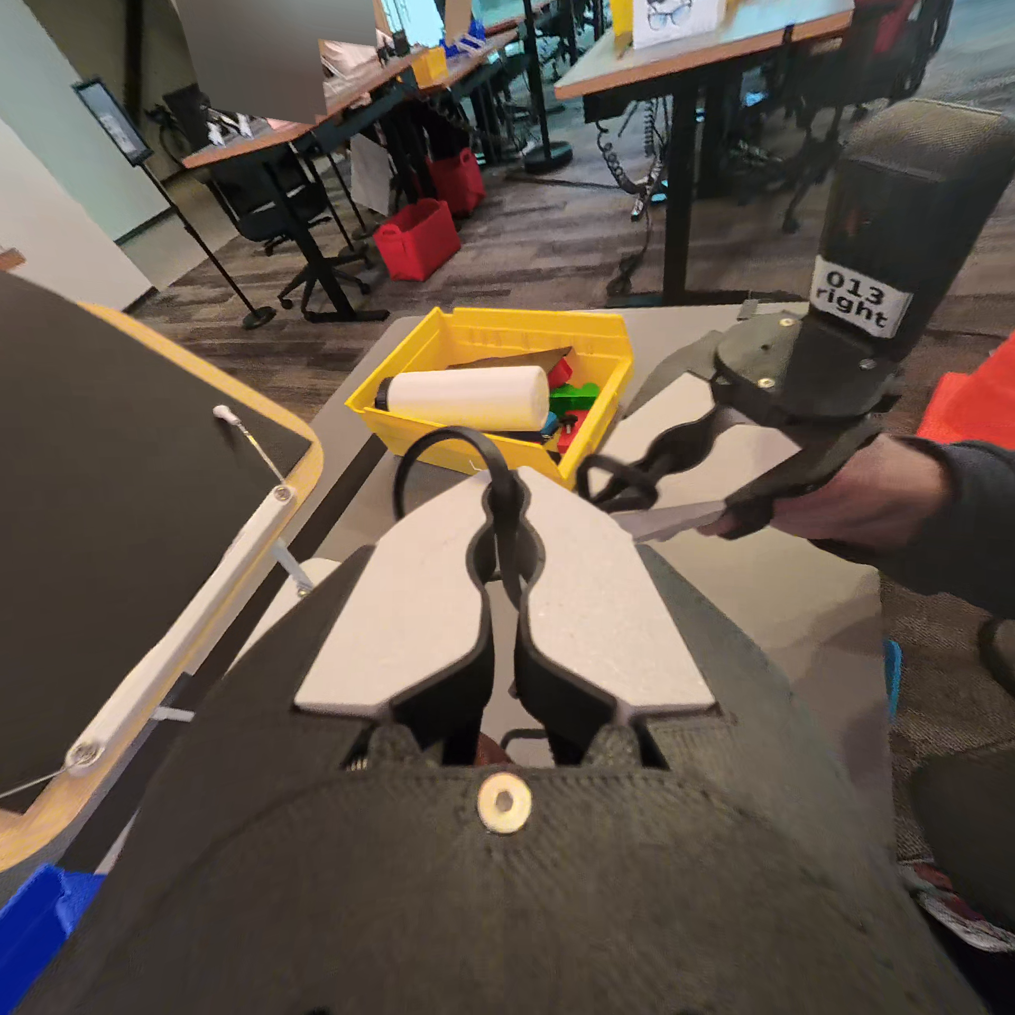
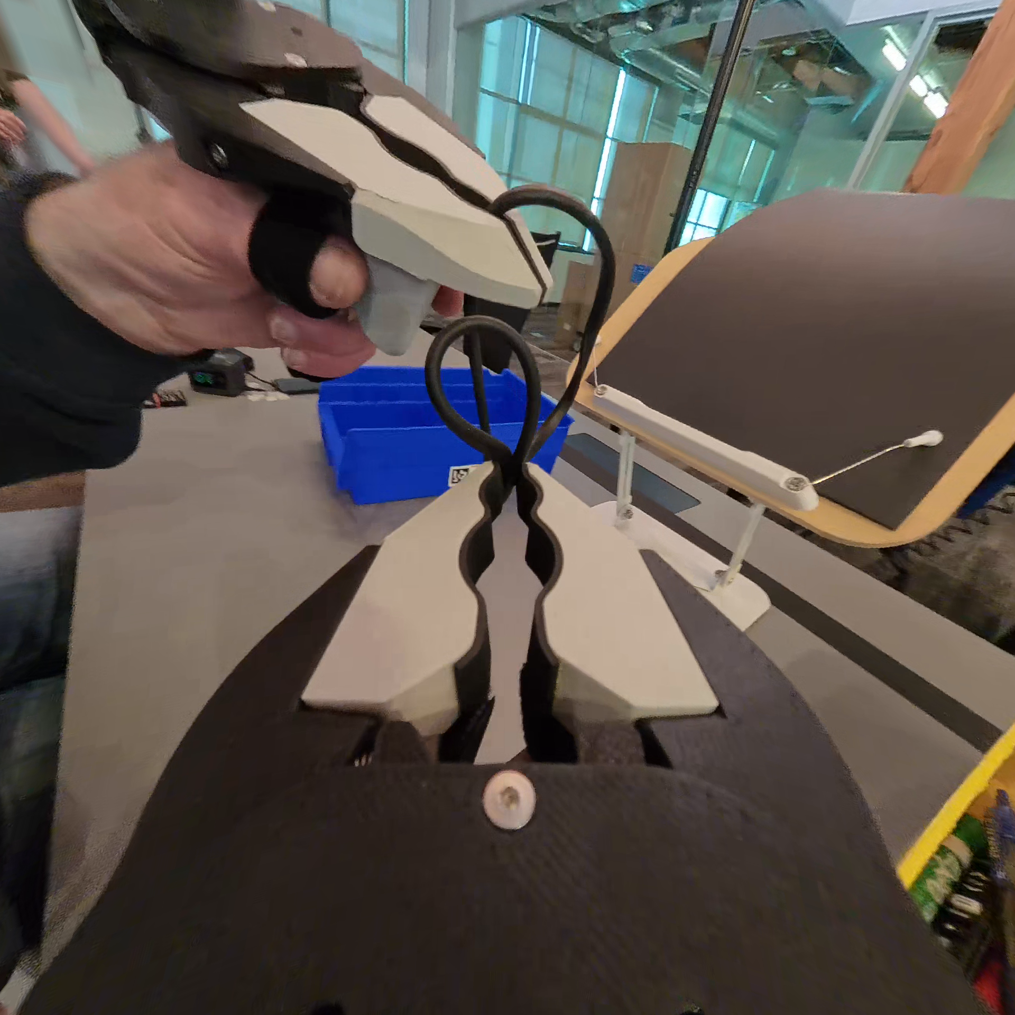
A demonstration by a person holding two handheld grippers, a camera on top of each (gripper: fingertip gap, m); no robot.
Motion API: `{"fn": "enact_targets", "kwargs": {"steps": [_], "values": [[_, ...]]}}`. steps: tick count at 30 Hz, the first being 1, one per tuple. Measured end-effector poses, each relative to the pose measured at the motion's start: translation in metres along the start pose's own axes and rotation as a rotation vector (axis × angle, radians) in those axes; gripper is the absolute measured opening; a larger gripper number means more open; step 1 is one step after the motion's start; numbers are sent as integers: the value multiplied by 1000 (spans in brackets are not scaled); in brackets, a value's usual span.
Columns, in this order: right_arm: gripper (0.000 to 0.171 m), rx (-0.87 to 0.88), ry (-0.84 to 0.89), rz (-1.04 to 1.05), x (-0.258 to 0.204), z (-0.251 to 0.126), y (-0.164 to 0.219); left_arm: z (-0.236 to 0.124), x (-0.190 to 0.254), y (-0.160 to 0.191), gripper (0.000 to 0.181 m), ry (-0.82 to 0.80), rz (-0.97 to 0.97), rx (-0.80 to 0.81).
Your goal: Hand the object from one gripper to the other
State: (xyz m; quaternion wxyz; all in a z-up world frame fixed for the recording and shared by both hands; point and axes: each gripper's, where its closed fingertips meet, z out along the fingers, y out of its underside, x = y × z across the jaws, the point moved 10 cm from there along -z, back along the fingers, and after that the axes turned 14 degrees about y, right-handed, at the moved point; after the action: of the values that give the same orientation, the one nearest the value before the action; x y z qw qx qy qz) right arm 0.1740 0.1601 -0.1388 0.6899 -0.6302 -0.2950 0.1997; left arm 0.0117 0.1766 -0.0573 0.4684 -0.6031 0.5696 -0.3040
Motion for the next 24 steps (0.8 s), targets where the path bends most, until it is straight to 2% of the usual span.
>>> {"fn": "enact_targets", "kwargs": {"steps": [7,12,19,24], "values": [[1,-10,58,-61,-5,13,-4,14,9,-3,1,89,-40,78],[0,-33,32,-103,-16,22,0,15,16,-8,1,111,-2,94],[0,-7,54,-2,-11,27,3,24,38,-7,1,160,156,-36],[0,83,35,178,-3,21,4,28,57,3,1,214,255,-148]]}}
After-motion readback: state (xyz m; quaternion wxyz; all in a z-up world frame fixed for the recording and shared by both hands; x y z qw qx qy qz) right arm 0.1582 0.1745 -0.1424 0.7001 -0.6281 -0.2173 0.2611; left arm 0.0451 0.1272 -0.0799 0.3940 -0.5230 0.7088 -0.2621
